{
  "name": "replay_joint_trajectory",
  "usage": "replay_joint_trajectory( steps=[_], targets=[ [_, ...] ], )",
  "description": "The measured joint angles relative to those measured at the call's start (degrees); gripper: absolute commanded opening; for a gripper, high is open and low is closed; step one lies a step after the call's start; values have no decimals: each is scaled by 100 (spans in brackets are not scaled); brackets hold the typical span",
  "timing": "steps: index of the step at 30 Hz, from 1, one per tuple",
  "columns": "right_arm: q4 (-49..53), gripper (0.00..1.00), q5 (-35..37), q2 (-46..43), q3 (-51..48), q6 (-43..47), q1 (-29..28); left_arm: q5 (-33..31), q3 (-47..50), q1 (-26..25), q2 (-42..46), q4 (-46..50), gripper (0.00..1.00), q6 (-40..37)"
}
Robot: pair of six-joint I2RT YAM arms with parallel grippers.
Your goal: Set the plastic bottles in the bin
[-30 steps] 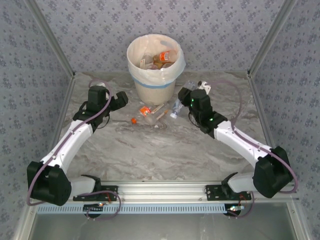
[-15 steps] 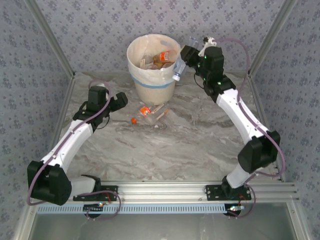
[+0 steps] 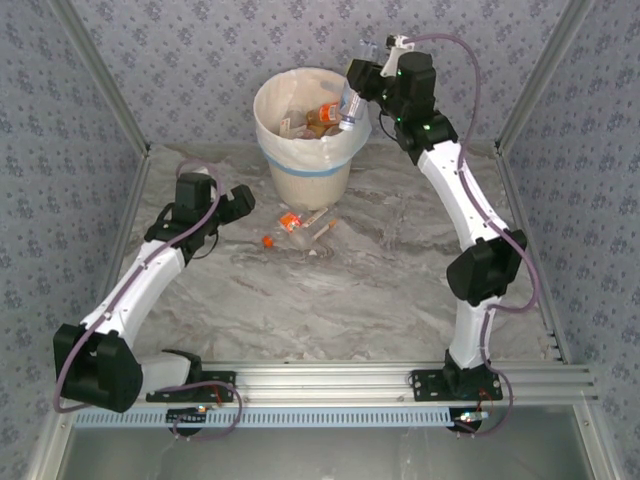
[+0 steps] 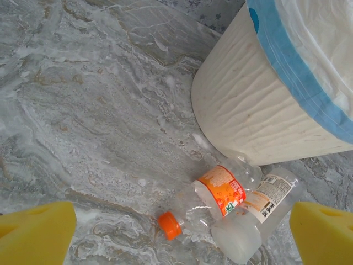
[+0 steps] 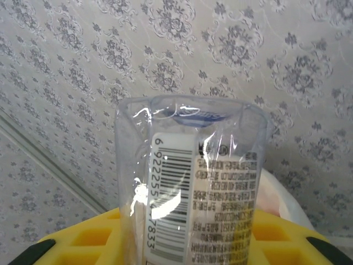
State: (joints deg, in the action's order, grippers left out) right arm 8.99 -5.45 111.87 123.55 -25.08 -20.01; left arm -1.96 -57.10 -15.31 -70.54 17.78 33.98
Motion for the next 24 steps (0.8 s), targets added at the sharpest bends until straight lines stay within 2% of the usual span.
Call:
replay_joint_trajectory(
  steps=[8,11,18,24],
  targets=[
    [938,35,428,935,1403,1023,-15,-2,94,33,195,94,100,0],
    [1217,35,529,1165,1644,1246,-39,0,138,33,199,109,99,2],
    [1543,35,608,1388,2240,1349,-116,-2,168,33,212,173,99,17],
    [1589,35,374,1353,2566,1119,-151,-2,223,33,243,179,99,20]
  ],
)
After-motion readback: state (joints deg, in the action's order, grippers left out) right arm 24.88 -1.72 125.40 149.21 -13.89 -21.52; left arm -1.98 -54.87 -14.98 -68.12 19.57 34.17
